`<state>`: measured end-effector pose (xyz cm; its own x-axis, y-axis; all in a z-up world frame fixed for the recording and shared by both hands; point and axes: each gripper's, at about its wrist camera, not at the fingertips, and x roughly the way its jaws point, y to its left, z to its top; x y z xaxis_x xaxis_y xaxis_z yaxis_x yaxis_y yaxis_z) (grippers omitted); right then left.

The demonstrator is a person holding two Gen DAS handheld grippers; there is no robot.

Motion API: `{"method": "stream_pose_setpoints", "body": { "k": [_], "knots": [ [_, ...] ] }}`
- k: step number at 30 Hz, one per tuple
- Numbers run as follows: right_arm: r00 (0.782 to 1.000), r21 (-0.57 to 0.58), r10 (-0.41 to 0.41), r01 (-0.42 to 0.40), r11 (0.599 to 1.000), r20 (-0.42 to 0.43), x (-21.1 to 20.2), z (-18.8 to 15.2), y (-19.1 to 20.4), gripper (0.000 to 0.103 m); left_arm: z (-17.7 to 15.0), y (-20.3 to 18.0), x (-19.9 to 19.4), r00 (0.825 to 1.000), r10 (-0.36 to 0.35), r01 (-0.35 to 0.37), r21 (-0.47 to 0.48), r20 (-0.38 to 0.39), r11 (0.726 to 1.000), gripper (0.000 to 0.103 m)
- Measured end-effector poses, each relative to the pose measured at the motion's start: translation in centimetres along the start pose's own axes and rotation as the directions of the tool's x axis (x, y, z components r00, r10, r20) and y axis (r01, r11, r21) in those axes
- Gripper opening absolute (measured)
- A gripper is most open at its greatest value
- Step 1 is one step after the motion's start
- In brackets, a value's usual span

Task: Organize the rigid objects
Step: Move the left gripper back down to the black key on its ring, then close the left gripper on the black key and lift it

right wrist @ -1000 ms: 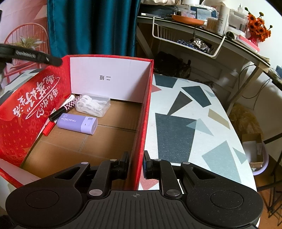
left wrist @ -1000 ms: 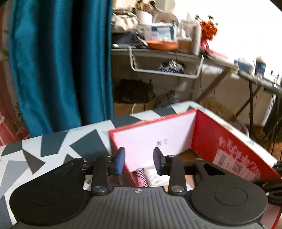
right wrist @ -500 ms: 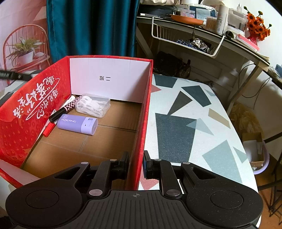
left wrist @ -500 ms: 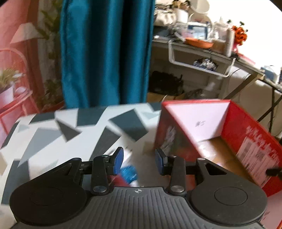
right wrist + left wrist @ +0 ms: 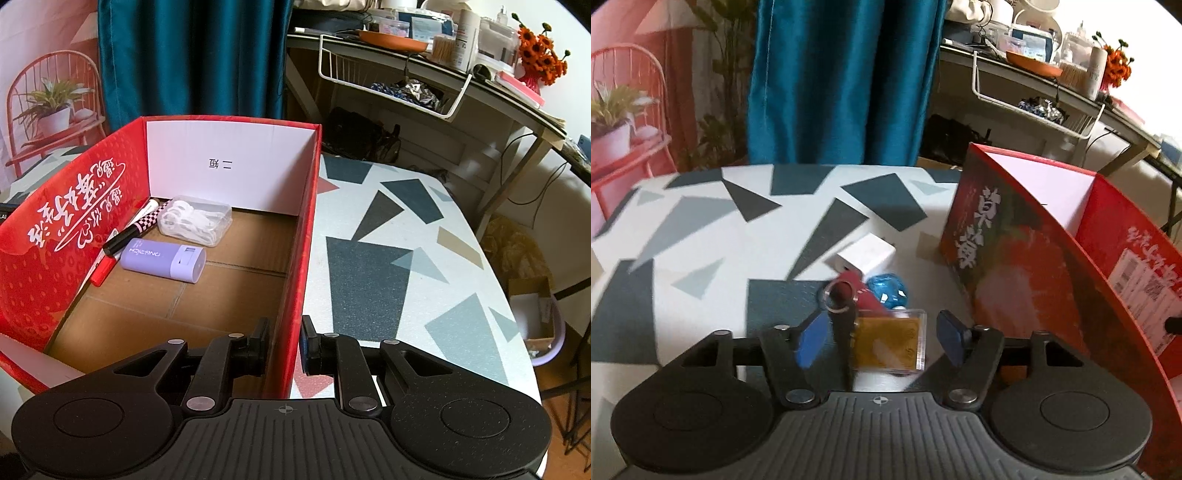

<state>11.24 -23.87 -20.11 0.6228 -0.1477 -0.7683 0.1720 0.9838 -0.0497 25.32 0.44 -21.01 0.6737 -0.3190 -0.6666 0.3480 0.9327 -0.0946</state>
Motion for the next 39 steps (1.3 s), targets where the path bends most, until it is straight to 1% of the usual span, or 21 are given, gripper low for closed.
{"method": "stream_pose_setpoints", "body": {
  "k": [4, 7, 9, 10, 11, 13, 14, 15, 16, 18, 20, 23, 26, 29, 33, 36, 39],
  "knots": [
    [1.000, -0.002, 0.001, -0.001, 1.000, 0.000, 0.0, 0.0, 0.0, 0.017, -0.4, -0.5, 0.4, 1.000, -0.019, 0.019, 0.005, -0.008, 1.000, 0.063],
    [1.000, -0.002, 0.001, -0.001, 1.000, 0.000, 0.0, 0.0, 0.0, 0.017, -0.7, -0.6, 0.4, 1.000, -0.007, 0.007, 0.002, -0.013, 1.000, 0.063],
    [1.000, -0.003, 0.001, -0.001, 1.000, 0.000, 0.0, 0.0, 0.0, 0.017, -0.7, -0.2, 0.5, 1.000, 0.008, -0.008, -0.019, -0.007, 1.000, 0.061],
    [1.000, -0.003, 0.001, -0.001, 1.000, 0.000, 0.0, 0.0, 0.0, 0.017, -0.7, 0.1, 0.6, 1.000, 0.020, -0.020, -0.035, -0.003, 0.999, 0.059],
    [1.000, -0.003, 0.001, -0.001, 1.000, 0.000, 0.0, 0.0, 0.0, 0.017, -0.7, 0.6, 0.6, 0.999, 0.033, -0.033, -0.056, 0.001, 0.998, 0.054],
    [1.000, -0.003, 0.001, -0.001, 1.000, 0.000, 0.0, 0.0, 0.0, 0.017, -0.6, 1.8, 0.7, 0.998, 0.060, -0.058, -0.121, 0.008, 0.991, 0.050],
    [1.000, -0.002, 0.001, -0.001, 1.000, 0.000, 0.0, 0.0, 0.0, 0.017, -0.5, 2.3, 0.7, 0.997, 0.073, -0.071, -0.149, 0.009, 0.986, 0.046],
    [1.000, -0.002, 0.001, -0.001, 1.000, 0.000, 0.0, 0.0, 0.1, 0.017, -0.5, 2.7, 0.8, 0.996, 0.089, -0.087, -0.169, 0.006, 0.982, 0.041],
    [1.000, -0.003, 0.001, -0.001, 1.000, 0.000, 0.0, 0.0, 0.0, 0.017, -0.4, 3.0, 1.0, 0.995, 0.100, -0.097, -0.175, 0.003, 0.980, 0.039],
    [1.000, -0.003, 0.001, -0.001, 1.000, 0.000, 0.0, 0.0, 0.0, 0.017, -0.3, 3.2, 1.3, 0.995, 0.100, -0.099, -0.184, 0.001, 0.978, 0.038],
    [1.000, -0.003, 0.001, -0.001, 1.000, 0.000, 0.0, 0.0, 0.0, 0.017, -0.2, 3.0, 1.4, 0.997, 0.081, -0.078, -0.186, 0.008, 0.979, 0.038],
    [1.000, -0.004, 0.001, -0.001, 1.000, -0.001, 0.0, 0.0, 0.0, 0.017, -0.2, 2.3, 1.8, 0.998, 0.067, -0.065, -0.164, 0.004, 0.984, 0.038],
    [1.000, -0.006, 0.000, 0.000, 1.000, -0.002, 0.0, 0.0, 0.0, 0.017, -0.2, 2.1, 2.4, 0.996, 0.086, -0.086, -0.157, -0.011, 0.984, 0.032],
    [1.000, -0.004, 0.001, -0.001, 1.000, -0.001, 0.0, 0.0, 0.1, 0.017, -0.3, 2.5, 2.5, 0.996, 0.091, -0.092, -0.187, -0.015, 0.978, 0.031],
    [1.000, -0.005, 0.001, -0.001, 1.000, -0.001, 0.0, 0.0, 0.0, 0.017, -0.3, 2.8, 2.5, 0.993, 0.118, -0.120, -0.174, -0.022, 0.977, 0.029],
    [1.000, -0.006, 0.001, -0.001, 1.000, -0.001, 0.0, 0.0, 0.0, 0.017, -0.5, 3.3, 2.5, 0.990, 0.138, -0.141, -0.189, -0.028, 0.972, 0.029],
    [1.000, -0.006, 0.001, -0.001, 1.000, -0.001, 0.0, 0.0, 0.1, 0.018, -1.0, 3.6, 2.5, 0.986, 0.160, -0.166, -0.179, -0.047, 0.970, 0.029]
  ]
}}
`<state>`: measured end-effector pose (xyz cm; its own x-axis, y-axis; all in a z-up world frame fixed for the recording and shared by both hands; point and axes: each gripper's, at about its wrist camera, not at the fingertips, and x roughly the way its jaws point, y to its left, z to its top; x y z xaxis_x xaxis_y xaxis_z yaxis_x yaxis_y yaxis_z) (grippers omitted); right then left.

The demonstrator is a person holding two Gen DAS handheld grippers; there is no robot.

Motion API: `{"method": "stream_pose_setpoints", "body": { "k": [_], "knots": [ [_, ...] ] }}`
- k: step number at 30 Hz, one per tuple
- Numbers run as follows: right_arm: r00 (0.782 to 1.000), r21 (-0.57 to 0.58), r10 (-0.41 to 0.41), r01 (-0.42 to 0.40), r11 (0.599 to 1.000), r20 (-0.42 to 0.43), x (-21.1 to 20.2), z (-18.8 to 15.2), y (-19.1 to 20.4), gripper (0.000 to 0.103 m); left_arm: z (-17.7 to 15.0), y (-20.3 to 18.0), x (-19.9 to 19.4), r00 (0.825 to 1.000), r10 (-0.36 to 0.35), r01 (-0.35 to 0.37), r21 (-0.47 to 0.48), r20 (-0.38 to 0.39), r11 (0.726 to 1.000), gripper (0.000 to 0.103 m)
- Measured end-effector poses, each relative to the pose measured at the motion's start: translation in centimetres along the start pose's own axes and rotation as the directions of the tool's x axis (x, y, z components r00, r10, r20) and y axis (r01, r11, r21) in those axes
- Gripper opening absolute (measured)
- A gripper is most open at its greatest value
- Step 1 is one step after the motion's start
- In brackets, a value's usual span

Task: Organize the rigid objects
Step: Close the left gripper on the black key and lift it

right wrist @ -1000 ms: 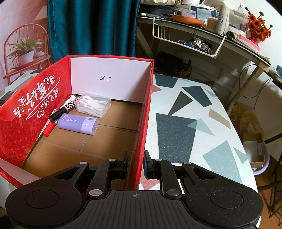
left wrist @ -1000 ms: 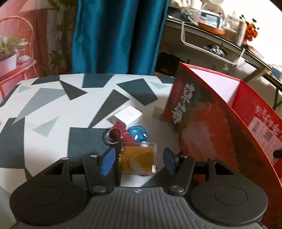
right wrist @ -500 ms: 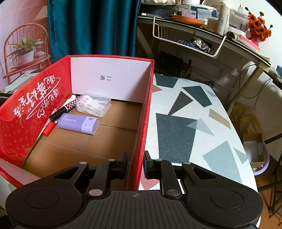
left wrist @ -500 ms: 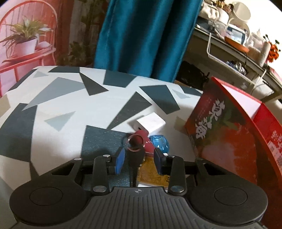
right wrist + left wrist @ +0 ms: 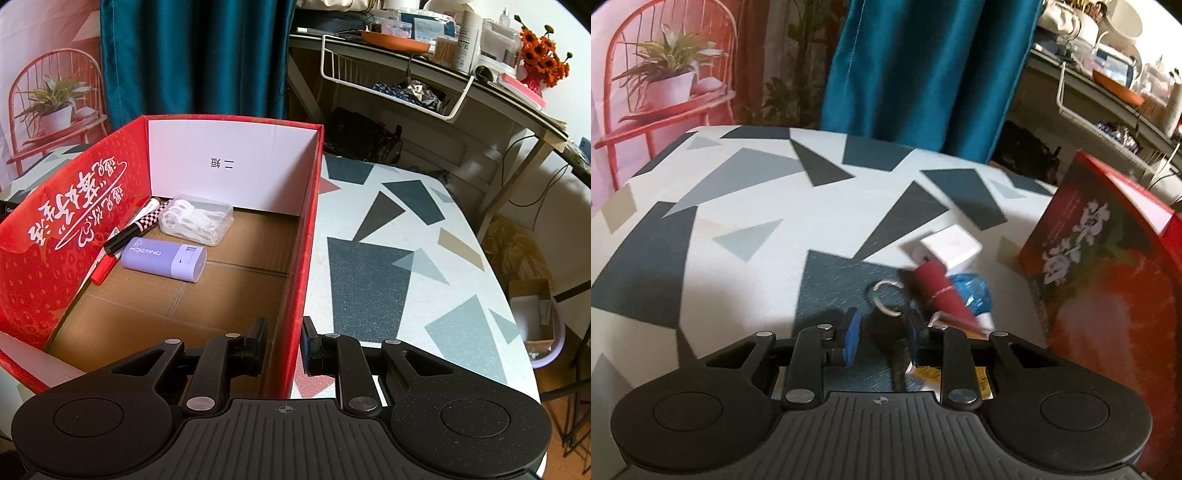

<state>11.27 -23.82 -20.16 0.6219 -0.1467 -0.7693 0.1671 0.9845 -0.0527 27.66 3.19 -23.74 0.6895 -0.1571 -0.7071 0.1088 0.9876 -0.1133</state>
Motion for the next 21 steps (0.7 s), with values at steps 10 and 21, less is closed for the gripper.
{"method": "stream_pose_setpoints", "body": {
  "k": [10, 21],
  "knots": [
    [1.000, -0.001, 0.000, 0.000, 1.000, 0.001, 0.0, 0.0, 0.1, 0.018, -0.3, -0.6, 0.1, 1.000, -0.014, 0.014, 0.057, -0.001, 0.998, 0.029],
    [1.000, -0.002, 0.002, -0.002, 1.000, 0.001, 0.0, 0.0, 0.0, 0.018, -0.8, -3.2, 0.7, 1.000, -0.002, 0.005, 0.220, -0.014, 0.975, 0.044]
  ]
}}
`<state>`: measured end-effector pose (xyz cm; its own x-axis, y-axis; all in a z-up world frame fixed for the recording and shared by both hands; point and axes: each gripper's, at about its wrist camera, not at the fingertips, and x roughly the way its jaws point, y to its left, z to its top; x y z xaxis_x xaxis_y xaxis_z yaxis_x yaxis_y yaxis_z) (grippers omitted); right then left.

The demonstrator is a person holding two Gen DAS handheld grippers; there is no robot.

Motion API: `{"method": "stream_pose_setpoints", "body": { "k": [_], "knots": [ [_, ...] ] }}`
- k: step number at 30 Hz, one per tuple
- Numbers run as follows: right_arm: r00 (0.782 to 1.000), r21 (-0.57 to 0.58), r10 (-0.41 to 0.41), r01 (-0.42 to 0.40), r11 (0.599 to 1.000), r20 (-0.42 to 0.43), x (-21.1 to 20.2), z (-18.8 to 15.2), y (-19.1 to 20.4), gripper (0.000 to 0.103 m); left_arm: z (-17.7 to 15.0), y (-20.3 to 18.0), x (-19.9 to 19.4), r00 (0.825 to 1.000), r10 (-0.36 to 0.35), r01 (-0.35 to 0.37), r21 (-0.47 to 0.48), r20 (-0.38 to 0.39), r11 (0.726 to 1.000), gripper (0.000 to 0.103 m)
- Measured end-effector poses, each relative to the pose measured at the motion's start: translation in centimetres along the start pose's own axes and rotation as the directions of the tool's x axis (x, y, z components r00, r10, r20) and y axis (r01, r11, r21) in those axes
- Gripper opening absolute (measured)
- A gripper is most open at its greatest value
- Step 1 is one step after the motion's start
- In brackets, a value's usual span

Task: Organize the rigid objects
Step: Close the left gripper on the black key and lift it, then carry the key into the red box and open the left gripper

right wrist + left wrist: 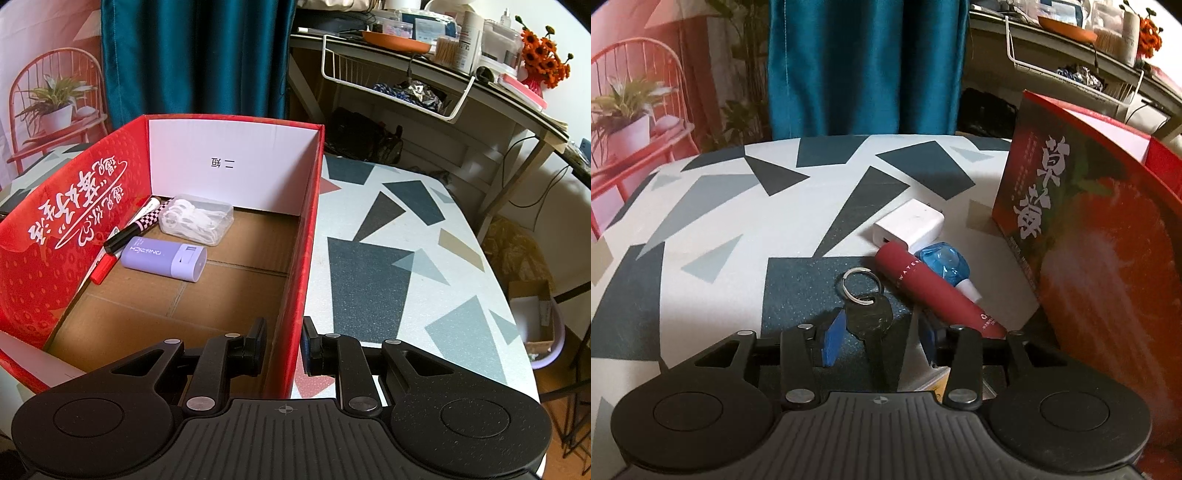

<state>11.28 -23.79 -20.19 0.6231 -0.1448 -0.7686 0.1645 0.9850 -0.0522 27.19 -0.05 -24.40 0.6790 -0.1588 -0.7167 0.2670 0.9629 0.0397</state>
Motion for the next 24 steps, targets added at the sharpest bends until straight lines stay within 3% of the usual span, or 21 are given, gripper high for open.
{"method": "stream_pose_setpoints", "body": {
  "k": [7, 11, 24],
  "knots": [
    [1.000, 0.000, 0.001, -0.001, 1.000, 0.001, 0.0, 0.0, 0.0, 0.018, 0.5, 0.2, 0.5, 1.000, 0.023, -0.023, -0.013, -0.002, 1.000, 0.045],
    [1.000, 0.000, 0.001, -0.001, 1.000, 0.001, 0.0, 0.0, 0.0, 0.018, 0.1, 0.0, 0.1, 1.000, 0.010, -0.010, 0.013, 0.008, 1.000, 0.031],
    [1.000, 0.001, 0.001, -0.001, 1.000, 0.001, 0.0, 0.0, 0.0, 0.018, -0.7, 0.5, -1.7, 0.999, -0.010, 0.011, -0.009, 0.049, 1.000, 0.030]
  ]
}}
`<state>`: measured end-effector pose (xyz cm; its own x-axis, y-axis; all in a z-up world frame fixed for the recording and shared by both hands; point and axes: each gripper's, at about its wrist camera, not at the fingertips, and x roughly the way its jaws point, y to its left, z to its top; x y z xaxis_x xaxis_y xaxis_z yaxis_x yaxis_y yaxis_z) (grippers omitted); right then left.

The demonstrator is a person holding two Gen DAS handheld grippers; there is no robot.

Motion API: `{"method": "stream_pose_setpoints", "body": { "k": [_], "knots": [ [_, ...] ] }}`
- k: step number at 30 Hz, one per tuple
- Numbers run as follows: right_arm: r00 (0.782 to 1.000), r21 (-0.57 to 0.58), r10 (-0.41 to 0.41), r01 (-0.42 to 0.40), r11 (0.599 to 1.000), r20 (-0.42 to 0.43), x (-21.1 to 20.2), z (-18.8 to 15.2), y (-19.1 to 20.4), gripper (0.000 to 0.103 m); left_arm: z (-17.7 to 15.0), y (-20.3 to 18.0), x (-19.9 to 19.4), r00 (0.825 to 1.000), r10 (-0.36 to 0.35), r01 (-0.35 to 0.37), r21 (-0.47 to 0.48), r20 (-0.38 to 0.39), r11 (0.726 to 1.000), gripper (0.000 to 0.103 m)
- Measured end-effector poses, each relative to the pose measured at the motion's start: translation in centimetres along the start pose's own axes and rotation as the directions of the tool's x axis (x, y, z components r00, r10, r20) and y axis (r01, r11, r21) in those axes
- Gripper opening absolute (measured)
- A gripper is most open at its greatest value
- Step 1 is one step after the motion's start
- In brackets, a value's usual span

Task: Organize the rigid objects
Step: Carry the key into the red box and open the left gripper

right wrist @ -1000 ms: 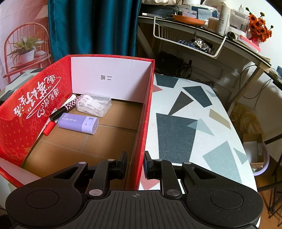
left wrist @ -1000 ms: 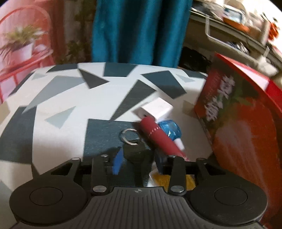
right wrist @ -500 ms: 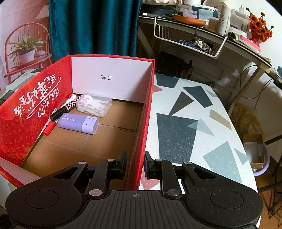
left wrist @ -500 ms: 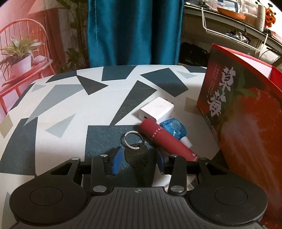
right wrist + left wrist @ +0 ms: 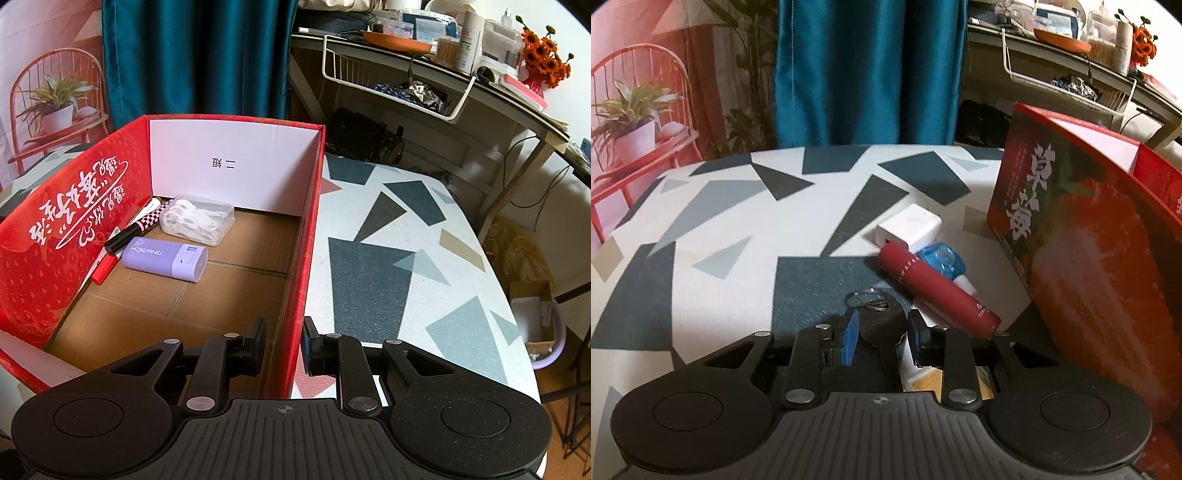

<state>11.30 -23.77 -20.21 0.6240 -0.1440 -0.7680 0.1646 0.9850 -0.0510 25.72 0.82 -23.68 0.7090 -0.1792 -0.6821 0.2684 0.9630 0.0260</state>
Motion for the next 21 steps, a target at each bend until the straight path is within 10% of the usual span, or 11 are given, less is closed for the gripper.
{"method": "stream_pose_setpoints", "body": {
  "k": [21],
  "knots": [
    [1.000, 0.001, 0.000, 0.000, 1.000, 0.001, 0.0, 0.0, 0.0, 0.018, 6.8, -4.4, -6.1, 0.964, -0.117, 0.092, 0.112, 0.239, 0.989, 0.030]
  ]
}}
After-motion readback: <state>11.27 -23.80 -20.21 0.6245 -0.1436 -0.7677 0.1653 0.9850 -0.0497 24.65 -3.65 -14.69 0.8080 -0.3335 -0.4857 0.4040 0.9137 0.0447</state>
